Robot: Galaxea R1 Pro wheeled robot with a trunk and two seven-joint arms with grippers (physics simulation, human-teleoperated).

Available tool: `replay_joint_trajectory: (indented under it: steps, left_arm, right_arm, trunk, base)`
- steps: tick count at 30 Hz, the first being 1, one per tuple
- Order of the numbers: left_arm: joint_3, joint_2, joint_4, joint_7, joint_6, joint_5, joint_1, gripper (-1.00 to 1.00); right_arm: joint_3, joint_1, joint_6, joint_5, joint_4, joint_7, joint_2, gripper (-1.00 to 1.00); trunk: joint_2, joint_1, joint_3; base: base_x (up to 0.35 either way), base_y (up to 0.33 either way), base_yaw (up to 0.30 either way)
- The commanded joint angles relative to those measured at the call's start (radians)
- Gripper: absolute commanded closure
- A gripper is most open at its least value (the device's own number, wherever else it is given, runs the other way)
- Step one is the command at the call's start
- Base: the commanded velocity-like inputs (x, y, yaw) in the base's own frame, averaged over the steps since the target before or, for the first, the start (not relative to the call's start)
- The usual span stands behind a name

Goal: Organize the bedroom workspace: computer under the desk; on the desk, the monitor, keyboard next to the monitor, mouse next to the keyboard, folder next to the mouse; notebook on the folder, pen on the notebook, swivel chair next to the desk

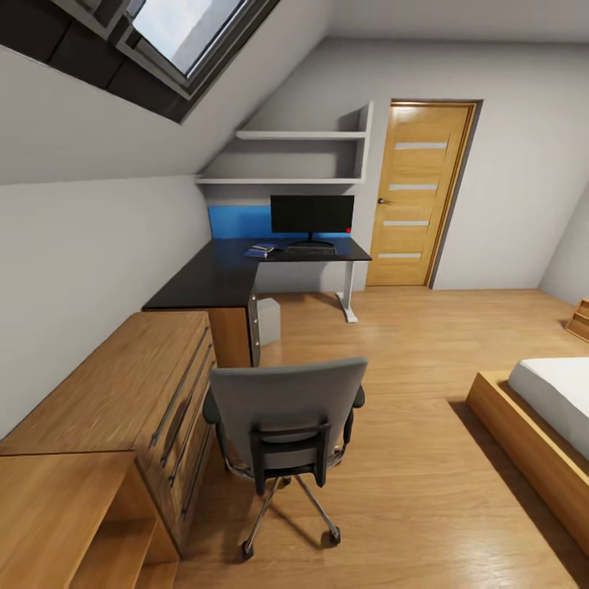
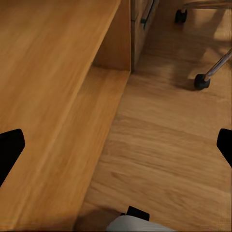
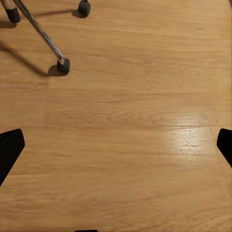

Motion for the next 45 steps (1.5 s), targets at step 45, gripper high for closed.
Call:
replay_joint_trajectory:
  steps: [45]
  left_arm:
    - [-0.012,-0.040,-0.002,0.138,0.130,0.000,0.000,-1.00]
  right_arm:
    - [0.011,-0.001,-0.006,-0.008,0.000,0.000,0.003,-1.00]
  trunk:
    - [-0.316,0.173,-0.142]
  base:
    - [0.000,0.000,0.000]
